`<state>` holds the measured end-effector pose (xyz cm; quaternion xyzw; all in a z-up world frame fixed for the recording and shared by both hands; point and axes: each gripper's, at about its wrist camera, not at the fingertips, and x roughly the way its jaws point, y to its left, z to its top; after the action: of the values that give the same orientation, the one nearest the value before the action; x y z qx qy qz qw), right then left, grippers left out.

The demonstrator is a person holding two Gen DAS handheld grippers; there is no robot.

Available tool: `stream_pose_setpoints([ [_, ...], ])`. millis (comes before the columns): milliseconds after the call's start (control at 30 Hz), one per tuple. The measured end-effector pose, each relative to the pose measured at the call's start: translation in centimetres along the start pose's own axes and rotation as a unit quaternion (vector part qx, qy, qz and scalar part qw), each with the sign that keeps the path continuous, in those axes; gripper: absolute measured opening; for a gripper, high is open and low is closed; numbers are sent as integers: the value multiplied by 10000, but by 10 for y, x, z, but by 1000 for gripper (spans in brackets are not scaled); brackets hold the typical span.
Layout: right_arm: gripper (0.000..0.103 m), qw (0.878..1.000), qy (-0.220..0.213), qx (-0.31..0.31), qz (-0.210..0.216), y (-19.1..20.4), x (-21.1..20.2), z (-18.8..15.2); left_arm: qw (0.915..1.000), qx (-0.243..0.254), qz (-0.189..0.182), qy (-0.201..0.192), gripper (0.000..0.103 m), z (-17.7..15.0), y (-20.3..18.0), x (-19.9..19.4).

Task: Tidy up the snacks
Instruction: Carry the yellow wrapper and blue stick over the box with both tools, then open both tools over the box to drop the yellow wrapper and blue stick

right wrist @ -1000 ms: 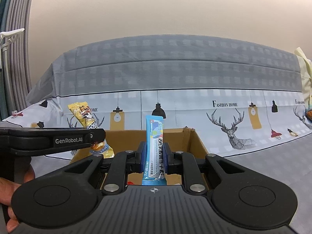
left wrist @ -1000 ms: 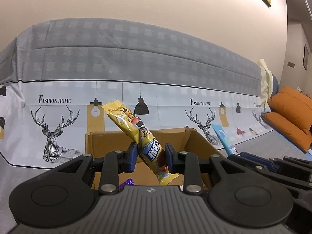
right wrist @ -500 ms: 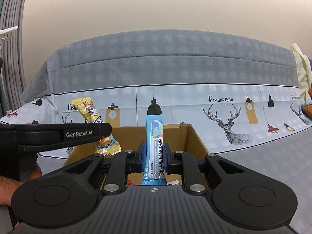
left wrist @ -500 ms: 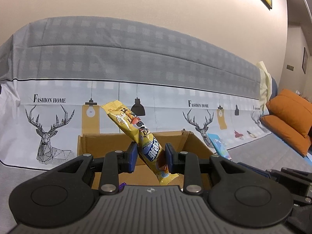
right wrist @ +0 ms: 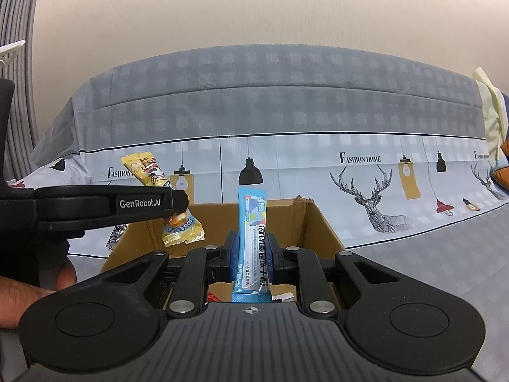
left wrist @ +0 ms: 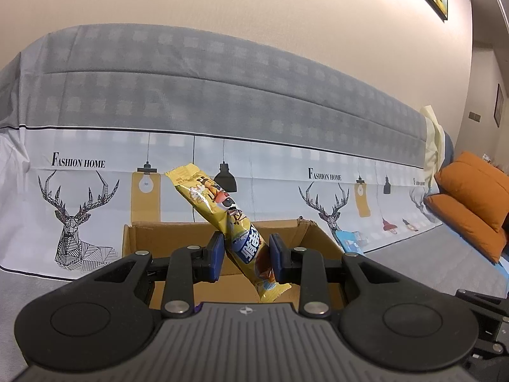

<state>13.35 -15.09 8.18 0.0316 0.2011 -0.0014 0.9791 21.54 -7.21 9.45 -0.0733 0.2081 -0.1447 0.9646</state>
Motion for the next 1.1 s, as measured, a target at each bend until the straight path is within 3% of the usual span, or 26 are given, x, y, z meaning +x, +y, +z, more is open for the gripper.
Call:
stream_pose_setpoints([
  [400, 19, 10000, 54, -13, -26, 2, 4, -1, 9998, -115, -180, -54, 35, 3, 2, 3],
  [433, 20, 10000, 65, -31, -51, 3, 4, -1, 9996, -114, -244, -52, 39, 3, 3, 3],
  [467, 21, 9999, 97, -48, -84, 3, 6, -1, 9995, -108, -294, -63, 53, 3, 3, 2],
  [500, 23, 9998, 126, -39, -143, 3, 7, -2, 9995, -99, -282, -99, 60, 3, 3, 1],
  [567, 46, 9995, 171, 49, -261, 0, 10, 0, 9995, -73, -240, -204, 68, 4, 5, -3],
  [700, 60, 9987, 187, 310, -351, -7, 10, -1, 9991, -135, -183, -360, 75, 3, 13, -16],
  [833, 76, 9983, 151, 434, -352, -8, 5, -2, 9980, -79, 113, -622, 86, -5, 15, -44],
  [1000, 96, 9989, -151, 412, -152, -11, -21, 0, 9987, 76, 162, -480, 88, -3, 12, -85],
  [1067, 102, 9992, -202, 342, -23, -14, -34, 1, 9991, -48, 200, -359, 103, -3, 15, -105],
  [1100, 103, 9993, -215, 306, 9, -15, -40, 1, 9991, -203, 231, -292, 103, -6, 18, -116],
])
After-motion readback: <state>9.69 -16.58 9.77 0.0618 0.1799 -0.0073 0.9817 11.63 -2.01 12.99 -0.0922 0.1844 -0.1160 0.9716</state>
